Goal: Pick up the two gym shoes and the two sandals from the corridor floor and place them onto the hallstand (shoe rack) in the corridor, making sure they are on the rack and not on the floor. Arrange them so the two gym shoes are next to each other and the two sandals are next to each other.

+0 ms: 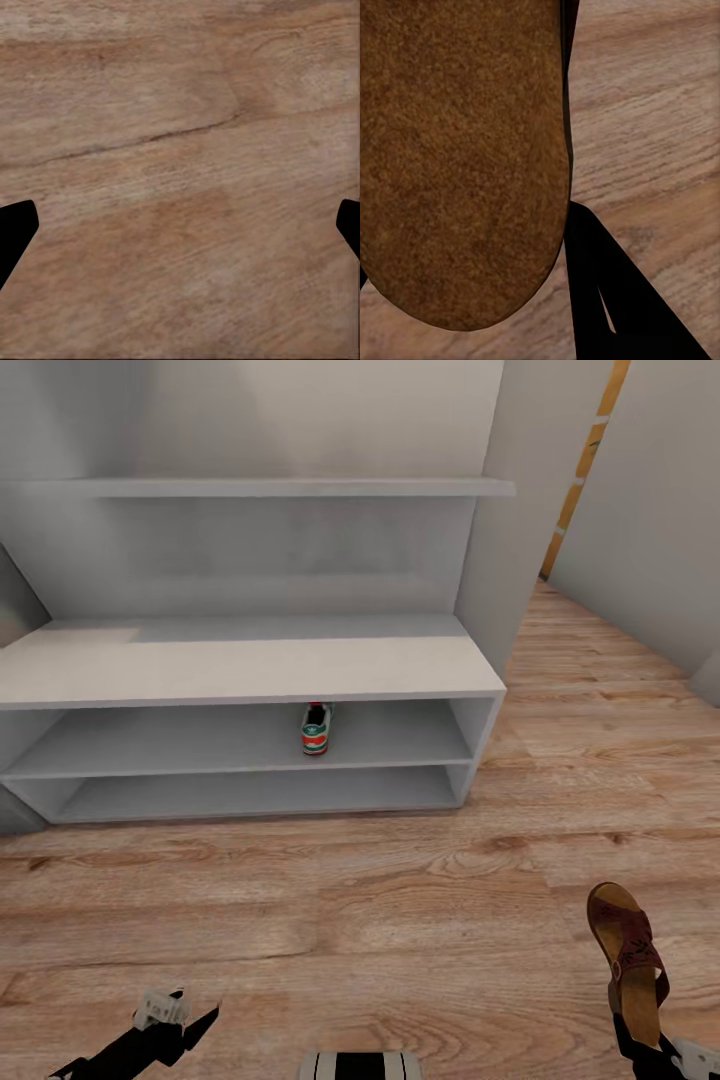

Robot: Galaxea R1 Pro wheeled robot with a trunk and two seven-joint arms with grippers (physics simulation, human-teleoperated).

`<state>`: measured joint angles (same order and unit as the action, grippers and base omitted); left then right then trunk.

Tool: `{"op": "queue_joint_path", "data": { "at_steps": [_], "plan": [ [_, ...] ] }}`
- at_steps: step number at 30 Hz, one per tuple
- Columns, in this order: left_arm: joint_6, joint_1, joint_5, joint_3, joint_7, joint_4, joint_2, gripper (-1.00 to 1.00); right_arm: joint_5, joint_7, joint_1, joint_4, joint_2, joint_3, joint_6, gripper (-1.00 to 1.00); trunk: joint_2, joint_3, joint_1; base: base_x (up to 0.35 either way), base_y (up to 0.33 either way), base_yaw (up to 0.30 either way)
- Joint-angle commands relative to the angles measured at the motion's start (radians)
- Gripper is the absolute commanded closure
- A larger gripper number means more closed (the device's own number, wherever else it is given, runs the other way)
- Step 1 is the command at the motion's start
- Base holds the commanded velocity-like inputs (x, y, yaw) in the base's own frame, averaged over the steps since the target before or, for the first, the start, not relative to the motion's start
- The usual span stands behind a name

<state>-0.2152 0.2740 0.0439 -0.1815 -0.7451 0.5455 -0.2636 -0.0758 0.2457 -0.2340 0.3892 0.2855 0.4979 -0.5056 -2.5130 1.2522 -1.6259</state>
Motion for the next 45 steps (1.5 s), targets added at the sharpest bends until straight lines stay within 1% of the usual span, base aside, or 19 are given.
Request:
{"op": "queue_joint_path", "data": {
  "at_steps": [1,4,10,14,27,45],
  "plan": [
    [-0.012,0.000,0.002,-0.010,-0.012,-0.023,0.000,-1.00,-0.012,0.012,-0.001,-0.001,0.000,0.004,0.000,1.00,0.000,0.001,0.000,0.000,0.000,0.000],
    [-0.026,-0.002,-0.003,-0.019,-0.020,-0.061,0.001,-1.00,-0.012,0.013,-0.001,0.002,0.000,0.005,-0.001,1.00,0.000,0.001,0.000,0.000,0.000,0.000],
    [-0.030,-0.005,-0.004,-0.017,-0.024,-0.073,0.006,-1.00,-0.013,0.012,-0.001,0.004,0.000,0.004,-0.001,1.00,0.000,0.001,0.000,0.000,0.000,0.000],
    [-0.033,-0.023,0.001,-0.016,-0.027,-0.075,0.009,-1.00,-0.013,0.012,-0.001,0.000,0.000,0.005,-0.001,1.00,0.000,0.001,0.000,0.000,0.053,0.000],
    [-0.034,-0.025,0.008,-0.017,-0.030,-0.075,0.009,-1.00,-0.012,0.012,-0.001,-0.004,-0.002,0.004,-0.001,1.00,0.000,0.001,0.000,-0.014,0.294,0.000],
    [-0.035,-0.026,0.010,-0.018,-0.030,-0.075,0.009,-1.00,-0.012,0.012,-0.001,-0.004,-0.002,0.004,-0.001,1.00,0.000,0.001,0.000,-0.129,0.301,0.000]
  ]
}}
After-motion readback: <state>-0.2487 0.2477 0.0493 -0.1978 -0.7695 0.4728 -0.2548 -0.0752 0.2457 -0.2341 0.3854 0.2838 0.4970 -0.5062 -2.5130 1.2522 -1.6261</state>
